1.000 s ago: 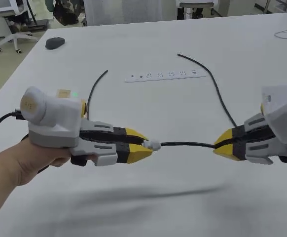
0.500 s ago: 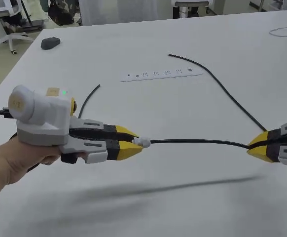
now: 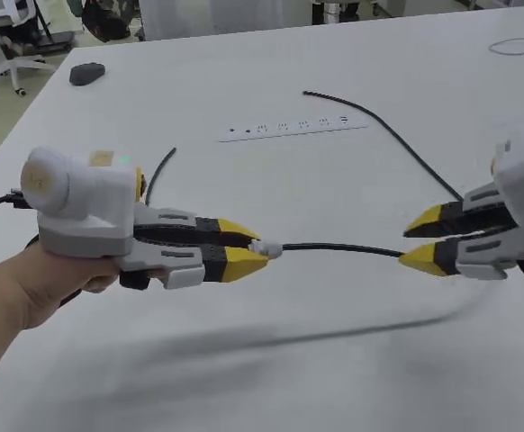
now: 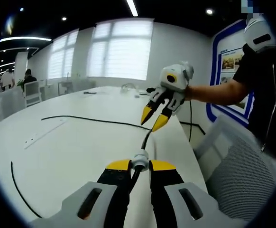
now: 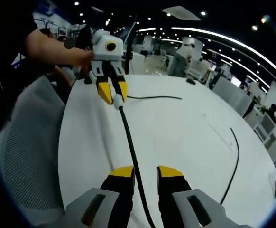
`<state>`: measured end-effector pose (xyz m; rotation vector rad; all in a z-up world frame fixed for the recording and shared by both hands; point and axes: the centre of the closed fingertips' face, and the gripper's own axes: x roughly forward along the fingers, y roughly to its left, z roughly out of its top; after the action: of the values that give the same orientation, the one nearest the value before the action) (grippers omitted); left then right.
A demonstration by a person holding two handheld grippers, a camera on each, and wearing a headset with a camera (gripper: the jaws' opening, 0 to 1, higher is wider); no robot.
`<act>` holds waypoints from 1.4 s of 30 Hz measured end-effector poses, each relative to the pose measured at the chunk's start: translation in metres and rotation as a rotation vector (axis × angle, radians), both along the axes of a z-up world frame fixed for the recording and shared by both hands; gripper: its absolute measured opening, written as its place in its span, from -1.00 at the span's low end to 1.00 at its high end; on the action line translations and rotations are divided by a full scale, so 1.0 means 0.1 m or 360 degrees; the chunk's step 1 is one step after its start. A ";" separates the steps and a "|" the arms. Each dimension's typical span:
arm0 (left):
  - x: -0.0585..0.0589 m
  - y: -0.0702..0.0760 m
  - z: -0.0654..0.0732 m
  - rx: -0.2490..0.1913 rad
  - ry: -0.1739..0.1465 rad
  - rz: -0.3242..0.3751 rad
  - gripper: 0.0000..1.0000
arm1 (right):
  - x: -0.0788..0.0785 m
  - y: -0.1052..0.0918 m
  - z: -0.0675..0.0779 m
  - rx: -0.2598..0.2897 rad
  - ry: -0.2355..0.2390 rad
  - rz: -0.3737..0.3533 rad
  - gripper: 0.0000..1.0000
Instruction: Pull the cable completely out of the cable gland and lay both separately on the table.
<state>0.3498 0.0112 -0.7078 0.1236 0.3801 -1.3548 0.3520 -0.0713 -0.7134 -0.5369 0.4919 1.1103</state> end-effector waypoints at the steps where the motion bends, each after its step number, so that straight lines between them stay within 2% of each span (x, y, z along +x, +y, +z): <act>1: -0.01 -0.02 -0.01 0.0008 -0.0006 -0.0011 -0.71 | 0.00 0.09 0.03 0.0006 -0.0023 0.0028 -0.72; 2: -0.02 -0.04 -0.02 0.0028 -0.0012 -0.0027 -0.71 | -0.01 0.17 0.04 -0.0001 -0.0023 0.0069 -0.73; 3: -0.03 -0.05 -0.02 0.0029 -0.0013 -0.0033 -0.71 | -0.02 0.31 0.07 0.0009 -0.0034 0.0109 -0.74; 4: -0.04 -0.06 -0.02 0.0024 -0.0010 -0.0039 -0.71 | -0.02 0.37 0.07 0.0008 -0.0031 0.0131 -0.74; 6: -0.04 -0.08 0.00 0.0019 -0.0017 -0.0044 -0.71 | -0.05 0.47 0.06 0.0016 0.0007 0.0178 -0.75; 10: -0.03 -0.08 0.04 0.0003 -0.0021 -0.0043 -0.71 | -0.09 0.60 0.00 -0.0021 0.0014 0.0252 -0.80; 14: -0.04 -0.10 0.04 0.0007 -0.0029 -0.0053 -0.71 | -0.09 0.66 -0.01 -0.0049 -0.0029 0.0299 -0.82; 17: -0.05 -0.11 0.04 0.0007 -0.0030 -0.0059 -0.71 | -0.10 0.69 -0.01 -0.0049 -0.0042 0.0331 -0.96; 19: -0.04 -0.12 0.03 0.0011 -0.0028 -0.0058 -0.71 | -0.10 0.68 -0.04 -0.0108 -0.0091 0.0370 -1.00; 22: -0.05 -0.12 0.01 0.0017 -0.0024 -0.0068 -0.71 | -0.12 0.68 -0.05 -0.0099 -0.0068 0.0374 -1.00; 25: -0.06 -0.13 0.01 0.0014 -0.0026 -0.0076 -0.71 | -0.13 0.66 -0.05 -0.0082 -0.0027 0.0329 -1.00; 28: -0.05 -0.15 0.03 0.0001 -0.0043 -0.0070 -0.71 | -0.11 0.63 -0.02 -0.0063 -0.0037 0.0278 -1.00; 29: -0.04 -0.13 0.05 0.0007 -0.0064 -0.0060 -0.71 | -0.09 0.57 -0.02 -0.0072 -0.0043 0.0230 -1.00; 30: -0.02 -0.11 0.08 -0.0016 -0.0066 -0.0036 -0.71 | -0.06 0.53 0.00 -0.0061 -0.0059 0.0196 -1.00; 31: 0.00 -0.07 0.13 -0.0066 -0.0063 -0.0006 -0.71 | -0.02 0.46 0.04 -0.0010 -0.0053 0.0128 -1.00; 32: 0.01 -0.04 0.14 -0.0072 -0.0061 0.0000 -0.71 | -0.03 0.41 0.04 0.0012 -0.0030 0.0103 -1.00; 33: 0.02 0.00 0.14 -0.0077 -0.0058 0.0015 -0.71 | 0.00 0.32 0.04 0.0008 -0.0040 0.0063 -1.00; 35: 0.04 0.05 0.14 -0.0066 -0.0064 0.0036 -0.71 | 0.05 0.11 -0.05 -0.0057 -0.0048 0.0012 -1.00; 37: 0.05 0.09 0.14 -0.0059 -0.0071 0.0050 -0.71 | 0.07 -0.02 -0.07 -0.0074 -0.0061 -0.0035 -1.00; 42: 0.04 0.20 0.10 -0.0029 -0.0073 0.0077 -0.71 | 0.09 -0.51 -0.18 -0.0103 -0.0015 -0.0214 -1.00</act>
<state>0.3539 0.0308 -0.6975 0.1292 0.3304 -1.3050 0.3609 -0.1223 -0.7318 -0.5572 0.5491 0.9658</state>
